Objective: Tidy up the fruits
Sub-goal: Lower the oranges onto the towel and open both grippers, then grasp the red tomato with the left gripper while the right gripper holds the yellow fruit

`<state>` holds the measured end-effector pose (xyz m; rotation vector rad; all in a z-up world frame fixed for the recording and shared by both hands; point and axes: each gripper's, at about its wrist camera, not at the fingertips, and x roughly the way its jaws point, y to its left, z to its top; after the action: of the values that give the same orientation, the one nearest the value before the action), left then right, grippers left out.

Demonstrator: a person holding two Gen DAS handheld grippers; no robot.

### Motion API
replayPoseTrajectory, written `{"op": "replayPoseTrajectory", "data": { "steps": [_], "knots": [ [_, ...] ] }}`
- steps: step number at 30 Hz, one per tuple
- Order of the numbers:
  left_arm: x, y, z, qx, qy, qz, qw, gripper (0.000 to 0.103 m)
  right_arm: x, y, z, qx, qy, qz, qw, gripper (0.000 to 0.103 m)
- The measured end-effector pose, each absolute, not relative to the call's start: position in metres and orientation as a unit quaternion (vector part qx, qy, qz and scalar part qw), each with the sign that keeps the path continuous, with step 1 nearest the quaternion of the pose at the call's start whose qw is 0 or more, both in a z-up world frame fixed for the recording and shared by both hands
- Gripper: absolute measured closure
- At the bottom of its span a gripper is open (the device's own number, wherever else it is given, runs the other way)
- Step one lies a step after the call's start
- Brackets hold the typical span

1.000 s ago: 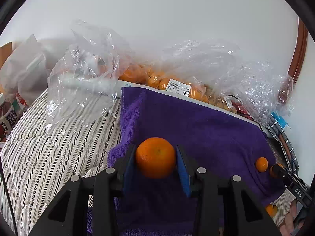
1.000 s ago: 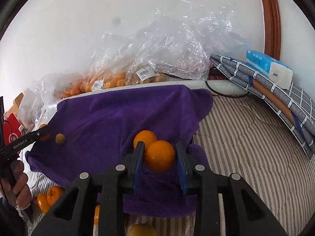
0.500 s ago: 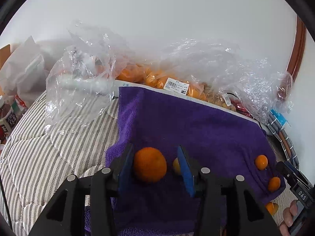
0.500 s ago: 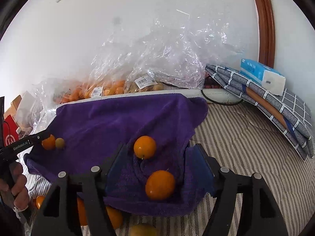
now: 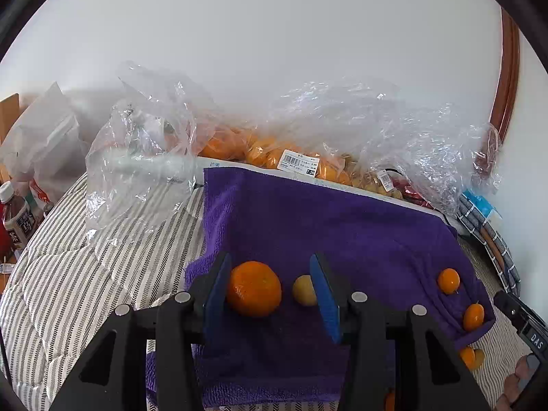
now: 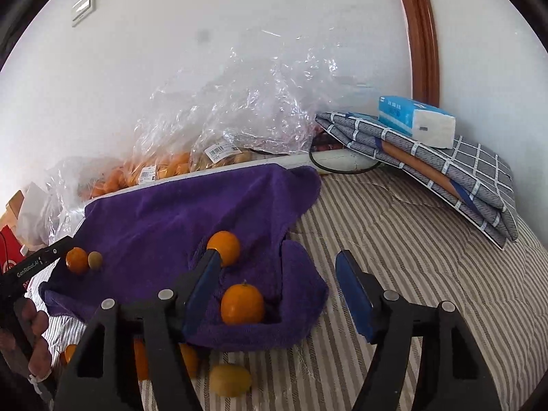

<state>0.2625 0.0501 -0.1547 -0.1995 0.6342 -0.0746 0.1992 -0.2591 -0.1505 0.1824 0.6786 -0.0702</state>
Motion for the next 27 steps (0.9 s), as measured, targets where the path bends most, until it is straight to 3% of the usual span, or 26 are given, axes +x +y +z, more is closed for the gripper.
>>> {"op": "replayPoseTrajectory", "data": {
  "steps": [6,10,14,18,21,27],
  "knots": [
    [0.258,0.059,-0.152,-0.122,0.306,-0.045,0.943,0.057,0.175,-0.258,-0.162,0.091,0.378,-0.027,0.921,0.035],
    [0.251,0.063,-0.148,-0.126,0.295,-0.037,0.946,0.057,0.159,-0.253,-0.168,0.101,0.383,-0.013,0.918,0.042],
    [0.238,0.067,-0.145,-0.125,0.294,-0.032,0.947,0.057,0.155,-0.243,-0.172,0.098,0.393,0.017,0.914,0.057],
    [0.209,0.078,-0.150,-0.135,0.302,-0.042,0.943,0.057,0.157,-0.229,-0.175,0.081,0.406,0.043,0.909,0.064],
    [0.189,0.079,-0.156,-0.115,0.312,-0.043,0.942,0.057,0.160,-0.222,-0.181,0.062,0.418,0.043,0.905,0.076],
    [0.168,0.078,-0.168,-0.116,0.347,-0.080,0.927,0.057,0.161,-0.224,-0.181,0.069,0.416,0.039,0.906,0.077]
  ]
}}
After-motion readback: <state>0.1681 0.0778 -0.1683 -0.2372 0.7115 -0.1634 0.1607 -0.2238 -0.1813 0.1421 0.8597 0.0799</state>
